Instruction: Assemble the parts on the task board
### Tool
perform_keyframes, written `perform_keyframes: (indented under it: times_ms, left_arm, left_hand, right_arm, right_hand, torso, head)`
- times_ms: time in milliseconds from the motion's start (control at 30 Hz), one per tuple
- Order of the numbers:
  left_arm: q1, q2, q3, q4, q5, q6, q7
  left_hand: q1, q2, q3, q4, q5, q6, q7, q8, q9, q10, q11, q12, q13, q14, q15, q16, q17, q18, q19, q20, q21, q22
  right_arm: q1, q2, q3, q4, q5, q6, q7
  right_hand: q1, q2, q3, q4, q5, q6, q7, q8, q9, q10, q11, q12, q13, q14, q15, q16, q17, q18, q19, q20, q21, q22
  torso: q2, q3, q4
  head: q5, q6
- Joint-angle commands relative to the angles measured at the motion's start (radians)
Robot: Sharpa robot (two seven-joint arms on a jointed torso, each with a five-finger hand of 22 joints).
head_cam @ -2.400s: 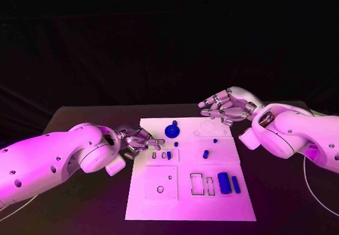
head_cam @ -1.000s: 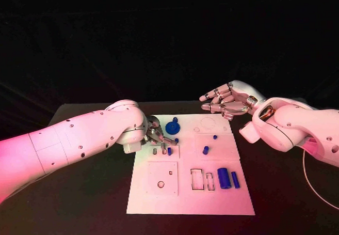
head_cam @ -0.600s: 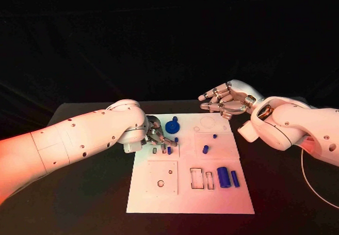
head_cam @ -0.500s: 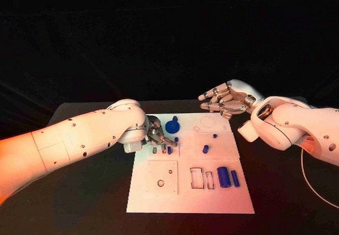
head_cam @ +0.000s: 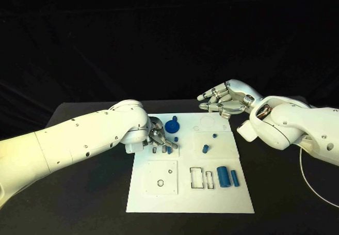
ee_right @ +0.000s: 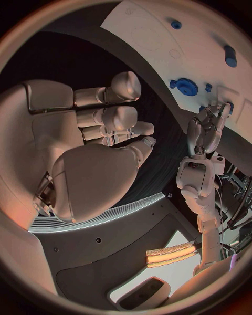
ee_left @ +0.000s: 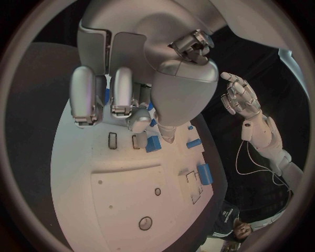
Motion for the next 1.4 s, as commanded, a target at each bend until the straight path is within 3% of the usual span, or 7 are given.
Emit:
perform_keyframes:
  times_ms: [33,300,467,700,900,1133,1400]
  left_arm:
    - [0.001,0.004,0.0,-0.001,0.006,0.018,0.0]
    - [0.0,0.003,-0.001,-0.001,0.009,0.017,0.0]
    - [0.0,0.003,-0.001,0.0,0.019,0.022,0.001]
    - [0.0,0.002,-0.001,0.0,0.045,0.027,0.005]
    - [0.0,-0.002,0.0,-0.002,0.05,0.017,0.006]
    - [0.0,-0.012,0.0,0.006,0.055,-0.004,0.008]
    - [-0.002,-0.046,0.005,0.042,0.076,-0.104,0.02]
  left_hand:
    - [0.01,-0.001,-0.003,-0.003,-0.004,-0.009,0.0,0.004,0.002,0.001,-0.008,0.005,0.001,0.105,-0.006,0.003,0.263,-0.009,0.05,-0.005,0.005,0.112]
    - [0.044,0.018,0.006,-0.012,-0.004,-0.016,0.0,0.012,0.016,0.001,-0.009,0.006,0.002,0.105,-0.006,0.003,0.263,-0.009,0.049,-0.005,0.005,0.112]
    - [0.102,0.04,0.035,-0.042,-0.003,-0.023,0.0,0.02,0.03,0.0,-0.009,0.005,0.003,0.105,-0.006,0.003,0.263,-0.008,0.049,-0.005,0.004,0.112]
    - [0.27,0.092,0.144,-0.147,-0.001,-0.046,-0.015,0.015,0.04,-0.007,-0.023,-0.005,-0.003,0.105,-0.016,0.003,0.263,-0.008,0.047,-0.012,0.003,0.111]
    - [0.33,0.094,0.21,-0.191,-0.002,-0.062,-0.011,0.003,0.041,-0.014,-0.021,-0.019,-0.011,0.105,-0.017,0.003,0.263,-0.008,0.047,-0.015,0.003,0.112]
    - [0.321,0.05,0.329,-0.213,0.002,-0.066,-0.001,-0.009,0.048,-0.016,-0.013,-0.037,-0.024,0.105,-0.008,0.003,0.263,-0.007,0.045,-0.008,0.001,0.111]
    - [0.224,-0.068,0.603,-0.214,-0.002,-0.059,0.002,-0.008,0.073,-0.005,-0.01,-0.039,-0.026,0.105,-0.004,0.003,0.263,-0.008,0.047,-0.005,0.002,0.117]
  right_arm:
    - [-0.001,0.003,0.0,-0.001,-0.014,0.015,0.005]
    - [-0.002,0.006,0.0,-0.004,-0.014,0.008,0.007]
    - [-0.003,0.009,-0.001,-0.007,-0.014,0.011,0.006]
    - [-0.004,0.012,-0.001,-0.012,-0.014,0.015,0.006]
    - [-0.004,0.014,-0.001,-0.015,-0.014,0.016,0.006]
    - [-0.005,0.017,-0.001,-0.017,-0.013,0.015,0.009]
    - [-0.009,0.023,-0.001,-0.023,-0.008,0.018,0.014]
  right_hand:
    - [-0.002,-0.007,0.008,0.0,0.002,-0.005,0.0,-0.001,0.0,-0.002,0.0,-0.004,-0.002,-0.004,0.006,-0.004,-0.001,0.009,-0.01,0.001,-0.005,-0.001]
    - [0.001,-0.006,0.012,-0.002,0.005,-0.005,0.0,-0.001,0.001,-0.003,0.0,-0.005,-0.004,-0.004,0.006,-0.007,-0.001,0.009,-0.01,0.001,-0.007,-0.003]
    - [0.002,-0.005,0.015,-0.003,0.007,-0.005,0.0,0.0,0.001,-0.003,0.0,-0.006,-0.006,-0.004,0.006,-0.008,-0.001,0.009,-0.01,0.001,-0.009,-0.004]
    - [0.002,-0.005,0.016,-0.003,0.008,-0.005,0.0,0.0,0.001,-0.003,0.0,-0.006,-0.006,-0.004,0.006,-0.009,-0.001,0.009,-0.01,0.001,-0.009,-0.004]
    - [0.002,-0.005,0.016,-0.003,0.008,-0.004,0.0,0.001,0.001,-0.003,0.0,-0.006,-0.006,-0.004,0.006,-0.009,-0.001,0.009,-0.011,0.001,-0.01,-0.005]
    - [0.002,-0.005,0.017,-0.003,0.009,-0.004,0.0,0.001,0.002,-0.003,0.0,-0.006,-0.007,-0.004,0.006,-0.01,-0.002,0.009,-0.011,0.001,-0.011,-0.006]
    - [0.0,-0.006,0.018,-0.002,0.011,-0.004,0.001,0.001,0.002,-0.004,0.001,-0.007,-0.008,-0.005,0.006,-0.014,-0.004,0.01,-0.014,0.001,-0.015,-0.012]
  torso:
    - [0.0,0.0005,0.0]
    - [0.0,0.0009,0.0004]
    - [0.0,0.0011,0.0]
    - [0.001,0.001,-0.0004]
    - [0.001,0.0018,0.0004]
    - [0.001,0.0016,-0.0008]
    - [0.001,0.0018,0.0007]
  head:
    - [-0.001,-0.001]
    - [-0.001,-0.004]
    - [-0.001,-0.006]
    - [-0.001,-0.009]
    - [-0.002,-0.011]
    - [0.0,-0.014]
    - [0.0,-0.016]
